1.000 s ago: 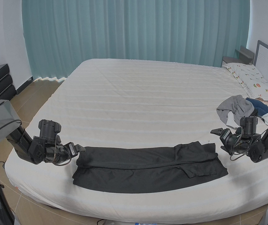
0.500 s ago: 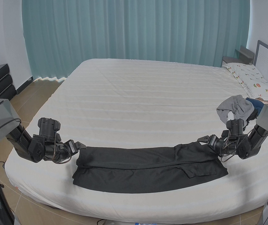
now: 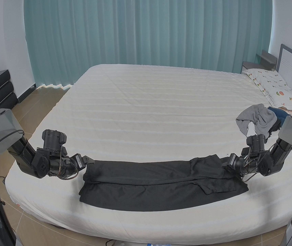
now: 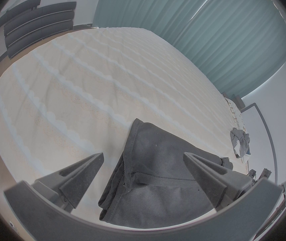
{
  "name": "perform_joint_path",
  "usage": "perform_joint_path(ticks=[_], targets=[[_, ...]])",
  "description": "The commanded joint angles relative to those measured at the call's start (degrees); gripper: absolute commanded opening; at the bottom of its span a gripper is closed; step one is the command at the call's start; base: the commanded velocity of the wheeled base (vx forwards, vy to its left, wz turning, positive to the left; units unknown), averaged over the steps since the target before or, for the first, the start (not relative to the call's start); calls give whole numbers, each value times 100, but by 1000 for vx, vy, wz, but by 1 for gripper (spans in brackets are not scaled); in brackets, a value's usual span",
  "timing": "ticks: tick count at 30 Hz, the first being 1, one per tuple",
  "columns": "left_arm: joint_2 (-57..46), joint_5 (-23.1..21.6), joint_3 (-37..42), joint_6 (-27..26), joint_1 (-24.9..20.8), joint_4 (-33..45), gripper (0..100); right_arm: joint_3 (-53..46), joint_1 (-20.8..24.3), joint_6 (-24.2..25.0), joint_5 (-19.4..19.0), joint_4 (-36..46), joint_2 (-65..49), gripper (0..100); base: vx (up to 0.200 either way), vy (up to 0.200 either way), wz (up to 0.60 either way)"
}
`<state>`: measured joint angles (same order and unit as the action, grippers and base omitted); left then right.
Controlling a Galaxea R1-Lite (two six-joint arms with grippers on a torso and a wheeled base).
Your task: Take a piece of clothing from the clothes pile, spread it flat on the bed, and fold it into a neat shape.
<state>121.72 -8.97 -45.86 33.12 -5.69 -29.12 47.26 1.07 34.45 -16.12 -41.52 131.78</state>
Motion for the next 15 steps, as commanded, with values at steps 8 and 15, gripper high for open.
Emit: perform_joint_path(ticks=[8,15], targets=[[27,1,7,-7,-2,-6,100,-578,-169,-211,-120,-58,-399,0,0,0,0],[27,10,-2,-7,-2,-23,100,-261,-178,-184,-111,-14,-372,100,0,0,0]])
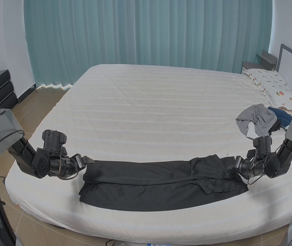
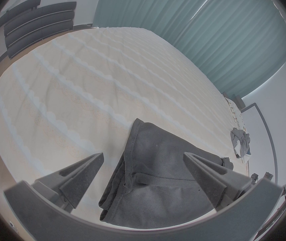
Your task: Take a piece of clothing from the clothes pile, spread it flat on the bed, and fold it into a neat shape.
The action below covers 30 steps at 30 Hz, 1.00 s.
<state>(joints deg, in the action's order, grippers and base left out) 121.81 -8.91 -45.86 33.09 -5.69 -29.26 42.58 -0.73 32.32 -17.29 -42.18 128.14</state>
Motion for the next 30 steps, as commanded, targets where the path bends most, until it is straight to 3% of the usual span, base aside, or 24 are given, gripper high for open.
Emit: perform_joint_path(ticks=[1,12,13,30], targets=[[18,3,-2,-4,-2,-10,100,259,12,38,6,61,19,100,0,0,0],[62,3,-2,5,-2,-27,100,620,214,38,50,149,581,100,0,0,0],[62,3,-2,-4,-2,-27,100,620,214,38,41,149,581,0,0,0,0],[97,12,-2,-30,-2,-36,100,180,73,11,-12,96,309,0,0,0,0]])
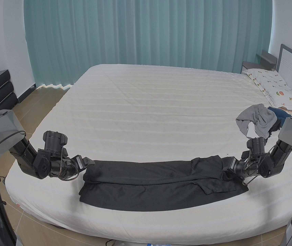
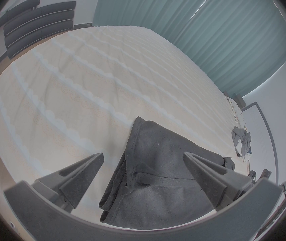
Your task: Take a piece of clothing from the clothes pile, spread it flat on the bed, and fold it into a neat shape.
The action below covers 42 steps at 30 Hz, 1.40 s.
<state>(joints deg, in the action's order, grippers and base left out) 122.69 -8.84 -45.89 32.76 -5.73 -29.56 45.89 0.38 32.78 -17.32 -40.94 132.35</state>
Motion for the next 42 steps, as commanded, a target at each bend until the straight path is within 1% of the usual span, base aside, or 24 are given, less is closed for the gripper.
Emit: perform_joint_path(ticks=[1,6,10,12,13,18,19,22,24,25,26,29,30,31,33,35,38,39,40,42], targets=[[10,5,1,-6,2,-6,100,-220,-38,-52,1,-37,-148,0,0,0,0],[10,5,1,-6,2,-6,100,-458,-38,-61,-8,-55,-254,0,0,0,0],[10,5,1,-6,2,21,100,-695,-38,-79,1,-275,-289,0,0,0,0],[10,14,1,-24,2,47,100,-827,-38,-88,10,-617,-201,0,0,0,0],[10,14,1,-24,2,47,100,-853,-38,-88,18,-705,-175,100,0,0,0],[10,14,18,-50,2,73,100,-950,-55,-9,1,-916,-236,100,0,0,0],[18,14,9,-94,2,144,100,-1038,-99,18,-17,-899,-412,100,0,0,0],[62,5,1,-182,2,267,100,-1293,-117,79,-175,-925,-693,100,0,0,0],[194,5,1,-208,-25,223,100,-1468,-117,369,-324,-934,-913,100,0,0,0],[194,5,1,-208,-25,223,100,-1468,-117,369,-324,-934,-913,100,0,0,0],[265,5,1,-208,-51,223,100,-1521,-117,642,-324,-934,-992,100,0,0,0],[265,-4,9,-208,-86,223,100,-1583,-161,941,-360,-934,-1027,100,0,0,0],[221,-13,80,-235,-86,232,100,-1600,-222,1108,-386,-960,-1019,100,0,0,0],[212,-30,106,-287,-86,240,100,-1609,-231,1143,-403,-995,-992,100,0,0,0],[150,-206,308,-586,-42,214,100,-1767,-258,1152,-403,-1145,-975,100,0,0,0],[142,-259,343,-656,-33,205,100,-1811,-266,1143,-403,-1171,-983,100,0,0,0],[98,-777,616,-1131,142,205,100,-2128,-389,1152,-412,-1654,-1106,100,0,0,0],[98,-777,616,-1131,142,205,100,-2128,-389,1152,-412,-1654,-1106,100,0,0,0],[71,-856,563,-1105,169,205,100,-2251,-416,1143,-403,-1848,-1106,100,0,0,0],[36,-804,537,-1070,151,170,100,-2303,-416,1143,-412,-1901,-1089,100,0,0,0]])
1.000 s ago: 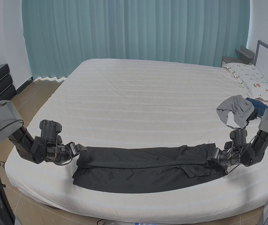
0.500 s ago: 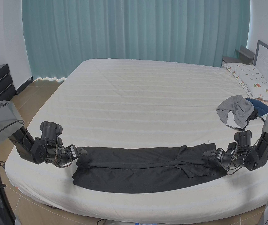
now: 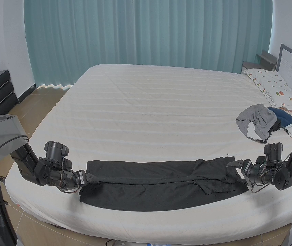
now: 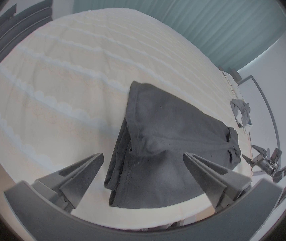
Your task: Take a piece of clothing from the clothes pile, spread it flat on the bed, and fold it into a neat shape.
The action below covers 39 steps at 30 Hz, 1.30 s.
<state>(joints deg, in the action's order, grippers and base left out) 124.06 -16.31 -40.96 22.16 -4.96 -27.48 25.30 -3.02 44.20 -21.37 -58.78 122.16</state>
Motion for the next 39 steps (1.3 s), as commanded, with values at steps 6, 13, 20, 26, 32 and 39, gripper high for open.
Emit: perform_joint_path(ticks=[6,13,20,26,32,39], targets=[[-286,-12,264,377,-119,-671,100,-403,-14,1,-51,-125,-96,100,0,0,0],[-348,14,563,798,-304,-698,100,-614,522,53,10,-133,-439,100,0,0,0],[-374,5,1169,1633,-304,-1409,100,-455,997,212,300,-63,-483,100,0,0,0],[-260,-4,1284,1897,-304,-1849,100,-561,1287,853,634,-151,-272,100,-100,0,0],[-207,5,1310,1915,-304,-1849,100,-605,1357,1161,950,-415,185,100,0,0,0],[-181,5,1275,1950,-304,-1858,100,-341,1568,1451,1390,-907,642,100,0,0,0]])
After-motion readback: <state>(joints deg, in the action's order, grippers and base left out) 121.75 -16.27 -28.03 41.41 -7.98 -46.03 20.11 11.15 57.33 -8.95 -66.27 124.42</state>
